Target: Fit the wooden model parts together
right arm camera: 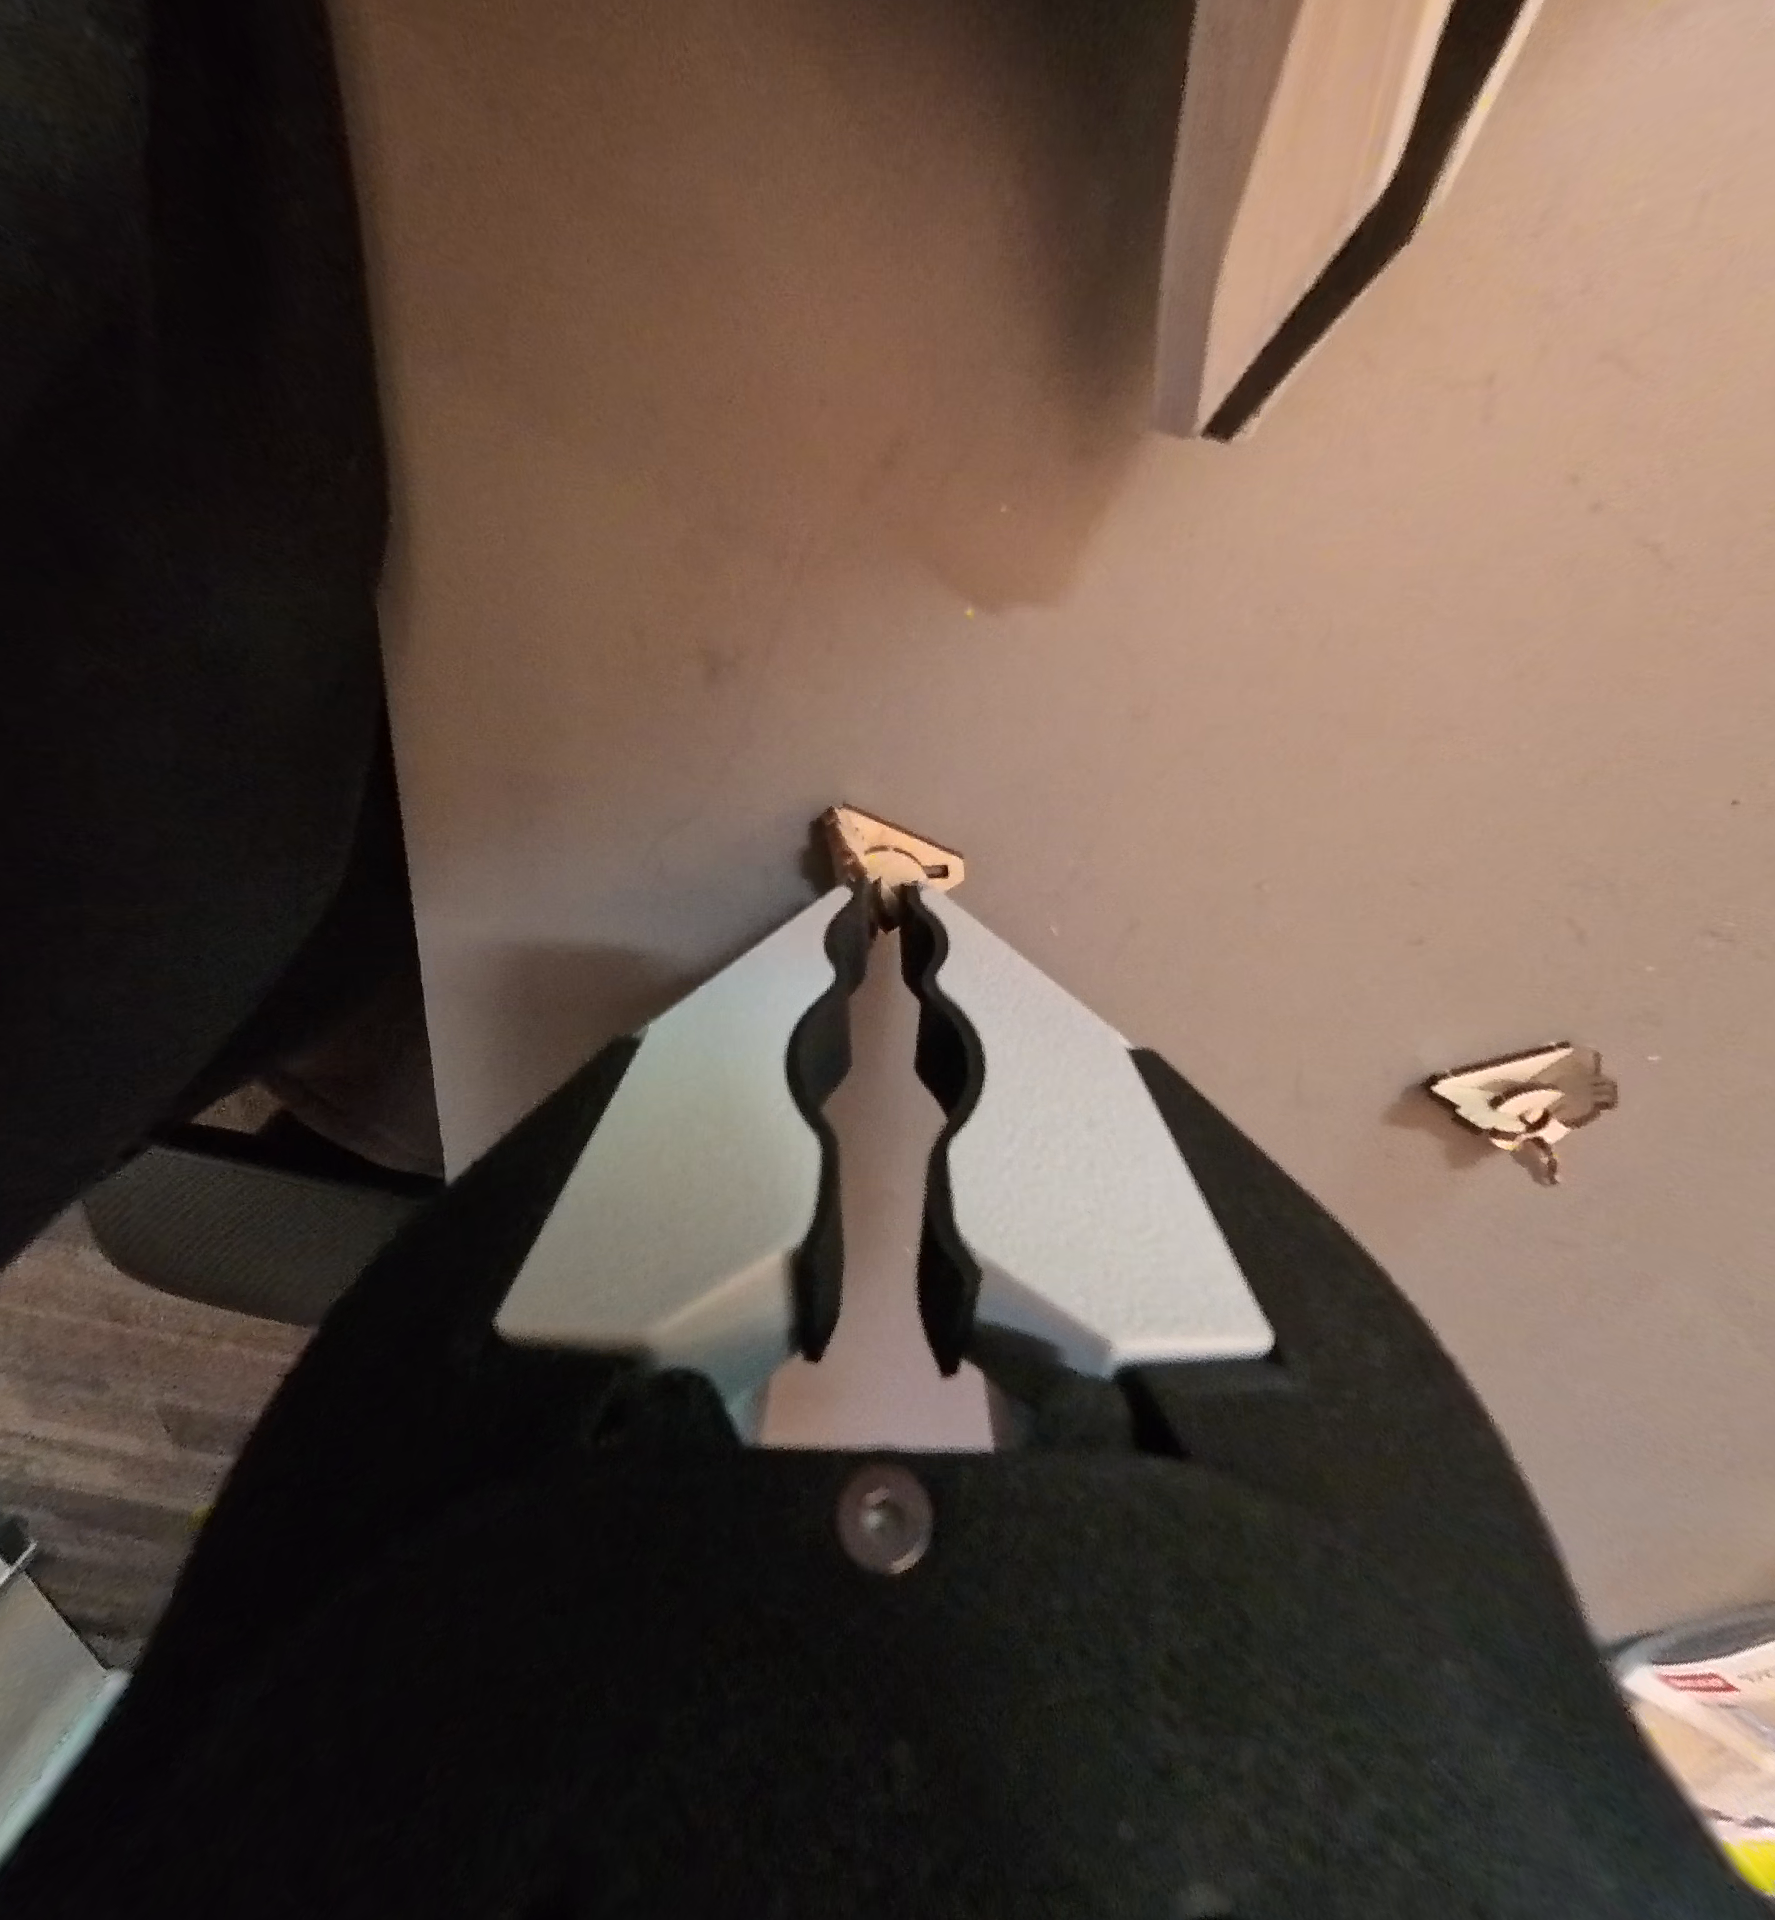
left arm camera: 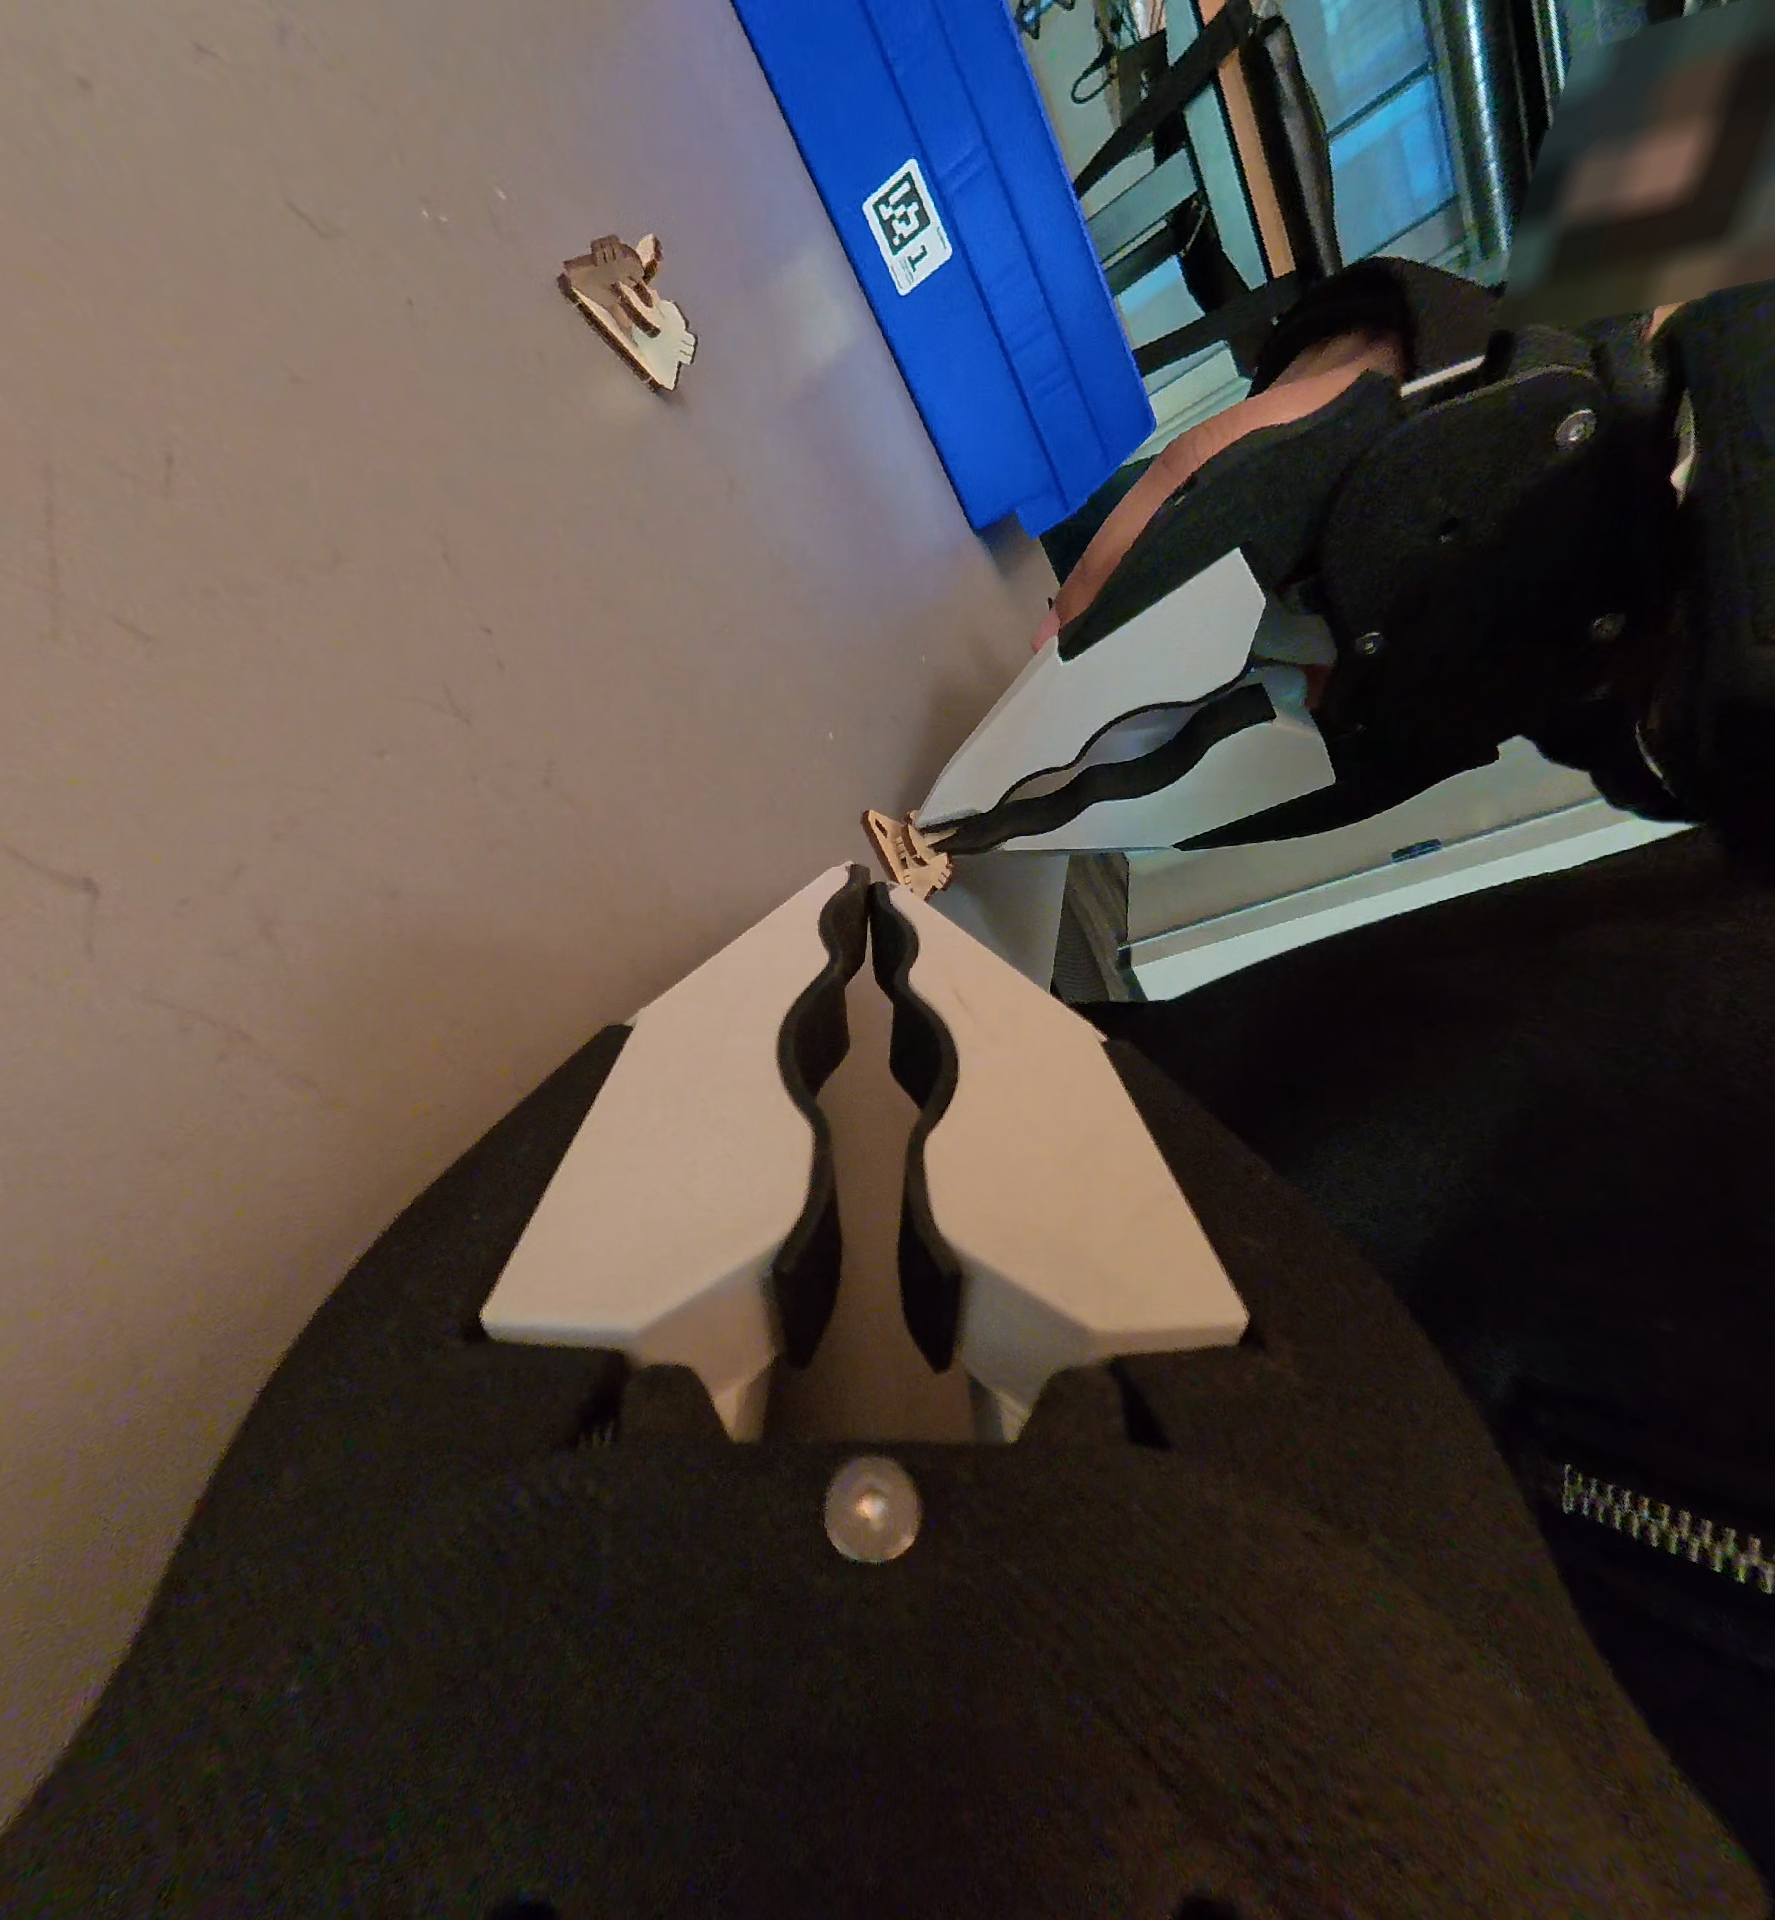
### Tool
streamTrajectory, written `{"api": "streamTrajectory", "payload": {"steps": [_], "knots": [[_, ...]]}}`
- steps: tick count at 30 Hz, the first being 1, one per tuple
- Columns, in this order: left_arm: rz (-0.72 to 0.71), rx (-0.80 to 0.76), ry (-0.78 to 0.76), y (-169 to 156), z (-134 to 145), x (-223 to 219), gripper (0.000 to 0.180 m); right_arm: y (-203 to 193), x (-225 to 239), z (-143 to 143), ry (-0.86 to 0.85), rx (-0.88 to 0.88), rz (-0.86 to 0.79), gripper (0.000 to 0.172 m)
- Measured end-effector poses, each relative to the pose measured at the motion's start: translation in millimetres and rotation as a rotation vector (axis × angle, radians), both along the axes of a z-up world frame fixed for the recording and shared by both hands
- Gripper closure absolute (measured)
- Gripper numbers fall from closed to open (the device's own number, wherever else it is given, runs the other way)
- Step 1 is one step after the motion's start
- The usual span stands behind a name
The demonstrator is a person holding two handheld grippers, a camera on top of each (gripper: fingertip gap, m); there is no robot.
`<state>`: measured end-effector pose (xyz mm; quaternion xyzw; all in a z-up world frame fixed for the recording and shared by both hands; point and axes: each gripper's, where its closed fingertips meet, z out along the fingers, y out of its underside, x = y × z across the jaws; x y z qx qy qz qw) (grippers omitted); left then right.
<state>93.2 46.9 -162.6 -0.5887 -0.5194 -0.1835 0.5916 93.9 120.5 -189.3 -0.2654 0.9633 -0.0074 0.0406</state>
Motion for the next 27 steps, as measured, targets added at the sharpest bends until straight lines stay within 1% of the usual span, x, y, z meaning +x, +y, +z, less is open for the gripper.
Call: {"api": "streamTrajectory", "payload": {"steps": [8,11,17,22,24,25,27], "knots": [[-0.002,-0.001,-0.006,-0.2,-0.8,0.8,0.180,0.1,0.0,-0.6,-0.023,0.022,0.059,0.168],[-0.003,-0.003,-0.009,-0.1,-1.3,0.8,0.180,0.3,0.3,-0.8,-0.008,0.024,0.082,0.168],[-0.002,0.004,-0.009,-0.7,-0.5,1.3,0.180,0.2,0.3,-0.9,-0.004,-0.013,0.052,0.168],[-0.006,0.015,-0.012,-0.7,0.3,1.5,0.180,-0.3,-0.2,-0.5,0.037,-0.039,0.048,0.168],[-0.009,0.015,-0.012,-0.6,0.4,1.9,0.180,0.2,0.1,-0.2,0.034,-0.027,0.033,0.165],[-0.009,0.012,-0.012,-0.5,0.2,2.2,0.180,1.2,2.1,0.5,0.015,-0.016,0.018,0.158],[-0.009,0.008,-0.011,-0.6,-0.2,2.6,0.180,0.1,3.7,5.0,-0.006,-0.016,-0.002,0.156]]}}
